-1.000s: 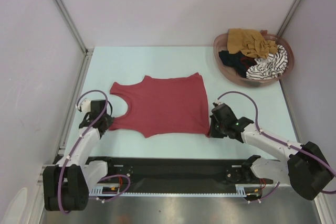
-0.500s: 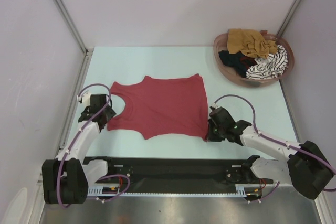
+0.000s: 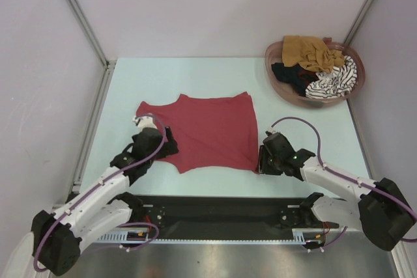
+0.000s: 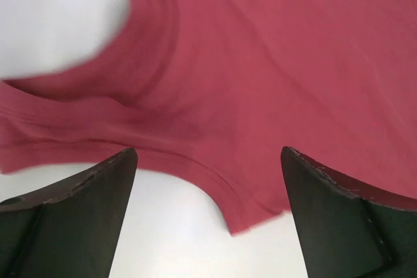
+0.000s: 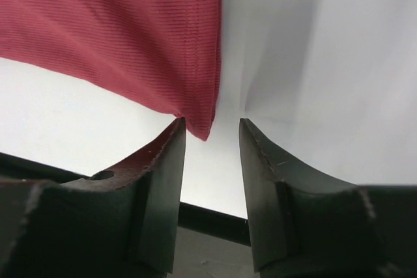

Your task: Fold and stack the tank tops

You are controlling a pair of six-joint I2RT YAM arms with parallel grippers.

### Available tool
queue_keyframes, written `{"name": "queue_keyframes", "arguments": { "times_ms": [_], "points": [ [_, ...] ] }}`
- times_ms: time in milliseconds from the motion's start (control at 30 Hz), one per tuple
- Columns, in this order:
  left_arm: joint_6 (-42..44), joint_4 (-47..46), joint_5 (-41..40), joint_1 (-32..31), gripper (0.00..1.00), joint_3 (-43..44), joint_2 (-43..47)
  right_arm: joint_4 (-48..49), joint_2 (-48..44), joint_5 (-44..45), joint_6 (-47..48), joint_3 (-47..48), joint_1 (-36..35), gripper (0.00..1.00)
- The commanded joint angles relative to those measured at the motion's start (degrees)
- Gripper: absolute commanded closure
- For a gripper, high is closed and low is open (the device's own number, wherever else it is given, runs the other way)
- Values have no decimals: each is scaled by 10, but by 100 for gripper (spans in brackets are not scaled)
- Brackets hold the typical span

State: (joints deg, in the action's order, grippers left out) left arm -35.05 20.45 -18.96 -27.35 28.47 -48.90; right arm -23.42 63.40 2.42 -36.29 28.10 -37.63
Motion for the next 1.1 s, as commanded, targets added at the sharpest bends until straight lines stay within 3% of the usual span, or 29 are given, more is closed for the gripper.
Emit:
{"name": "queue_keyframes", "arguments": {
  "times_ms": [0,167,433,767,967,1000,1067],
  "points": [
    [-63,20,1,-55,5,-20,14,-15,-34,18,2,10,2,57],
    [-123,12,45,-122,20,-74,50,-15,-57,10,3,5,3,70],
    [-170,-39,52,-204,30,-104,1,11,-39,-9,7,-4,2,74],
    [-164,-78,47,-206,42,-109,-69,9,-55,-16,10,-11,3,74],
    [-155,-31,14,-206,72,-79,-102,1,-59,-19,12,-9,0,74],
    [-156,-24,10,-206,85,-76,-102,1,-59,-19,12,-9,0,74],
    [-155,-2,3,-206,99,-71,-95,3,-58,-18,11,-11,-3,73]
  ]
}}
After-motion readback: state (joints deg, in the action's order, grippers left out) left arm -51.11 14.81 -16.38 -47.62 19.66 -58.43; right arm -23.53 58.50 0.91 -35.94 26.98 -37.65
